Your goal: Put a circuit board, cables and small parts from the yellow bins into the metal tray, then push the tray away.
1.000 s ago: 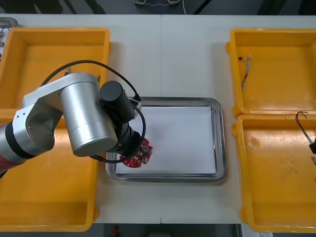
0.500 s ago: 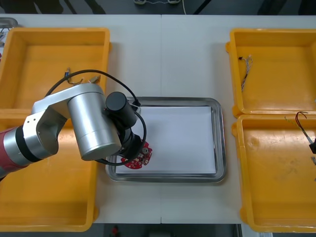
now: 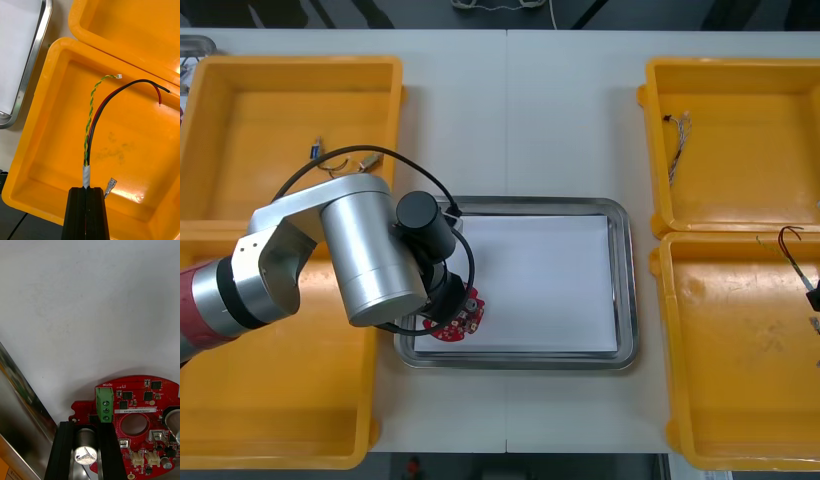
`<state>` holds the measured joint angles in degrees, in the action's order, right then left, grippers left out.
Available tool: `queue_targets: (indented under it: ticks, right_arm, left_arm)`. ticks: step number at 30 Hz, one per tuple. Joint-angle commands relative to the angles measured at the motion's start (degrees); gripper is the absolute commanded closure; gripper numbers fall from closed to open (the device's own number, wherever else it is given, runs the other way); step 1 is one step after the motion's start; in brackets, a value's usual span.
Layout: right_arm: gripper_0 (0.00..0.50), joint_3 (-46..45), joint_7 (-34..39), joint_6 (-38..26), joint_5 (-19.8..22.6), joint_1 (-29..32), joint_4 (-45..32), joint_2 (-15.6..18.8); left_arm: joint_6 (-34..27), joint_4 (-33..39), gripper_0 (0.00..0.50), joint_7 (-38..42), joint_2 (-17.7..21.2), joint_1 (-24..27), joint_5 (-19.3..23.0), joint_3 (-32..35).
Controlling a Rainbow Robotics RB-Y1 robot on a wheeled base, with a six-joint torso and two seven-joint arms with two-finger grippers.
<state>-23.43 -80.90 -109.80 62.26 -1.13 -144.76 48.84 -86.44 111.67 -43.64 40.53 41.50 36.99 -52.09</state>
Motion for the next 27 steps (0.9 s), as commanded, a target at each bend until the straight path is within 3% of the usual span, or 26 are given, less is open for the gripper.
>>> queue_targets:
  ticks: [1, 3, 20, 27]
  right_arm:
    - [0.5, 0.05, -2.59, -0.2, -0.12, -1.15, -1.58, 2.13]
    - [0.5, -0.04, -2.59, -0.2, -0.12, -1.15, -1.58, 2.13]
    - [0.5, 0.31, -2.68, -0.2, 0.58, -1.77, -1.58, 2.31]
    - [0.5, 4.89, -2.59, -0.2, 1.81, -5.19, -1.58, 4.77]
  left_arm:
    - [0.66, 0.48, 0.225, 5.23, 0.07, 2.01, -0.6, -0.82]
    - [0.66, 0.57, 0.0, 5.5, 0.07, 2.01, -0.6, -0.82]
    - [-1.1, 3.38, 0.0, 6.9, 0.07, 2.01, 1.33, 3.58]
    - [-8.04, 7.6, 0.0, 6.82, 0.07, 2.18, 3.0, 8.85]
